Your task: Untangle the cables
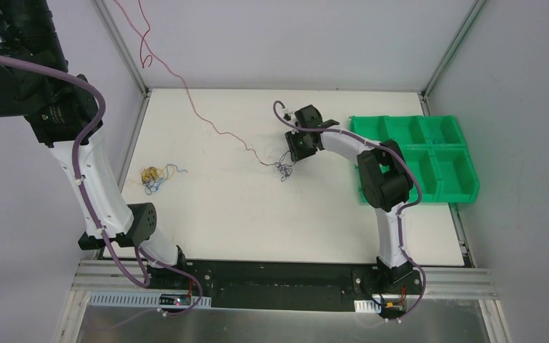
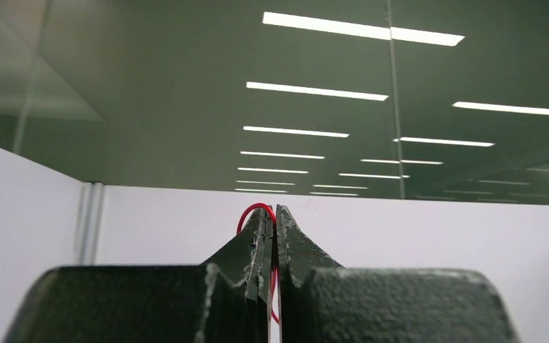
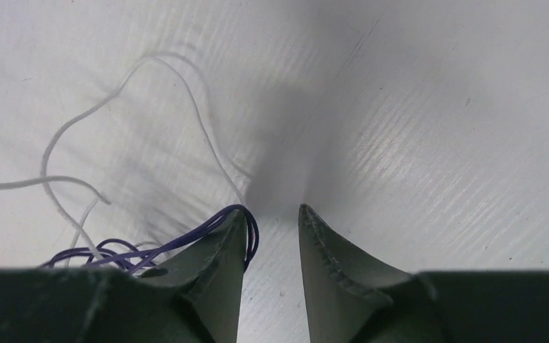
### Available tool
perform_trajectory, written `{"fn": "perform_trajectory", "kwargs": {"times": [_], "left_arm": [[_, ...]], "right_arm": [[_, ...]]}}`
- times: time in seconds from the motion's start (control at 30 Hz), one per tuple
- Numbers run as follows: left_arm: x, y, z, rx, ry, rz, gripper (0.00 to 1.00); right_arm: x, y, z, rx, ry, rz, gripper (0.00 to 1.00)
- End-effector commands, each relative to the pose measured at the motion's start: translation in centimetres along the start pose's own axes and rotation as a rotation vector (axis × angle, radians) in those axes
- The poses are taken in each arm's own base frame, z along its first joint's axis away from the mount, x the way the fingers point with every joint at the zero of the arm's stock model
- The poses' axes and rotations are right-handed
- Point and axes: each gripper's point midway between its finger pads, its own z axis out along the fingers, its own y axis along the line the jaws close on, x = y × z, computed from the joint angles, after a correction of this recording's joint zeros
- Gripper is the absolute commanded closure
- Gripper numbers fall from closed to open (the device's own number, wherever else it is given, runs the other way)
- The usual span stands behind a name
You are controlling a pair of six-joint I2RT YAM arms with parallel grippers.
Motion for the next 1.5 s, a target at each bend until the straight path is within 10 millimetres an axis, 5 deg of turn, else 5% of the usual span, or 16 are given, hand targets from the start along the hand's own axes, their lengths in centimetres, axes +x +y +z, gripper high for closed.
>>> {"fn": "perform_trajectory", "kwargs": {"times": [0.0, 0.07, 0.17, 0.33, 0.6, 0.67, 0.73, 0.8, 0.87, 1.0, 1.2, 1.27, 1.33, 1.4, 1.47], "left_arm": [[-5.0, 1.1, -0.1, -0.07, -0.129, 0.182, 1.0], [-5.0, 1.2, -0.3, -0.076, -0.117, 0.194, 1.0], [-2.9, 1.1, -0.7, -0.058, -0.037, 0.163, 1.0], [-0.8, 2.2, -1.0, -0.092, 0.013, 0.202, 1.0], [-2.3, 3.7, -0.6, -0.154, -0.038, 0.353, 1.0], [-3.4, 3.8, -0.6, -0.16, -0.065, 0.414, 1.0], [-4.3, 3.6, -0.5, -0.15, -0.097, 0.471, 1.0], [-5.4, 3.2, -0.4, -0.133, -0.136, 0.51, 1.0], [-7.0, 2.7, -0.4, -0.127, -0.18, 0.546, 1.0], [-6.7, 2.3, -0.5, -0.107, -0.162, 0.496, 1.0], [0.8, 1.7, -1.7, -0.03, 0.07, 0.264, 1.0], [2.7, 1.2, -2.2, -0.003, 0.12, 0.194, 1.0], [3.4, 1.1, -2.3, 0.006, 0.136, 0.164, 1.0], [3.7, 1.0, -2.3, 0.007, 0.143, 0.147, 1.0], [3.9, 0.5, -2.4, 0.027, 0.155, 0.115, 1.0]], "right_arm": [[4.5, -0.2, -0.6, 0.054, 0.141, 0.059, 0.67], [4.5, -0.5, -1.0, 0.072, 0.141, 0.053, 0.75], [4.4, -1.0, -2.0, 0.071, 0.148, 0.0, 1.0], [4.5, -4.3, -3.3, 0.116, 0.155, 0.082, 1.0], [6.7, -8.4, -4.2, 0.218, 0.211, 0.124, 1.0], [7.0, -9.1, -4.4, 0.235, 0.226, 0.115, 0.81], [7.5, -9.4, -4.4, 0.242, 0.246, 0.108, 0.79], [7.6, -9.7, -4.3, 0.248, 0.249, 0.101, 0.84], [7.8, -10.0, -4.2, 0.255, 0.253, 0.095, 1.0], [6.5, -7.6, -4.4, 0.112, 0.227, 0.122, 1.0], [-0.6, 0.6, -7.2, -0.248, 0.063, 0.153, 1.0], [-4.0, 3.1, -8.9, -0.344, -0.028, 0.152, 0.93], [-6.3, 4.9, -10.5, -0.404, -0.087, 0.137, 0.64], [-6.9, 5.2, -11.5, -0.398, -0.09, 0.111, 0.37], [-6.7, 4.7, -12.6, -0.38, -0.069, 0.067, 0.28]]}}
